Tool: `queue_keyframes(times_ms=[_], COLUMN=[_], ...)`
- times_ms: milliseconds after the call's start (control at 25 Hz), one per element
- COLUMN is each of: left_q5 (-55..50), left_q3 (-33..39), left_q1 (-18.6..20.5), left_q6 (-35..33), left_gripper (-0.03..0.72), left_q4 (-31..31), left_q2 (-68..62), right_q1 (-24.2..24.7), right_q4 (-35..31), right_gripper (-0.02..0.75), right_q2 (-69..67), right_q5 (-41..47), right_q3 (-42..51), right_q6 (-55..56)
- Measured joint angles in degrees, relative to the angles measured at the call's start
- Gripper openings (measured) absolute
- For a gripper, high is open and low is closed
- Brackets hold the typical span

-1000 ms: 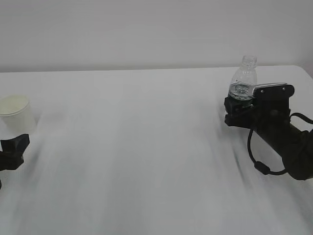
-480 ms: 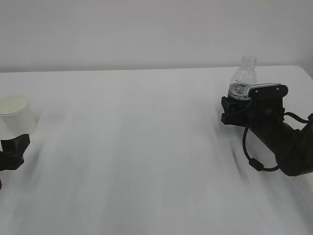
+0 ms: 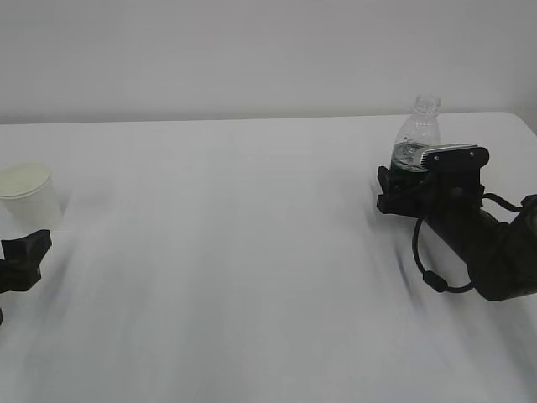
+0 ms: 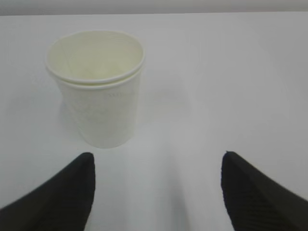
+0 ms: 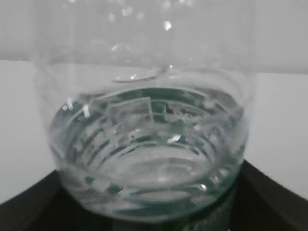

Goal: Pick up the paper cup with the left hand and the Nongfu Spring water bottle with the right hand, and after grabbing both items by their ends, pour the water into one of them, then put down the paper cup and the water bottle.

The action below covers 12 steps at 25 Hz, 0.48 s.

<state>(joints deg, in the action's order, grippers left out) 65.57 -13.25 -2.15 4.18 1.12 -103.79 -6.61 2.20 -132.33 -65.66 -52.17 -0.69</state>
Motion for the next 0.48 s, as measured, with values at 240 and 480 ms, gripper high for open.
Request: queue_keyframes(times_ms=[240, 480], left_q5=[0.00, 0.00], left_q3=[0.00, 0.00], left_q1=[0.00, 0.00], left_q6=[0.00, 0.00], left_gripper=[0.587, 0.587], left_q4=[0.00, 0.12], left_q2=[0.00, 0.00], right_q1=[0.00, 0.00], right_q4=[-0.34, -0.45], right_gripper=[0.594, 0.594], right_q2=[-0.20, -0.29], right_q5=[0.00, 0.00], right_q3=[-0.25, -2.00], right_q6=[-0.21, -0.48])
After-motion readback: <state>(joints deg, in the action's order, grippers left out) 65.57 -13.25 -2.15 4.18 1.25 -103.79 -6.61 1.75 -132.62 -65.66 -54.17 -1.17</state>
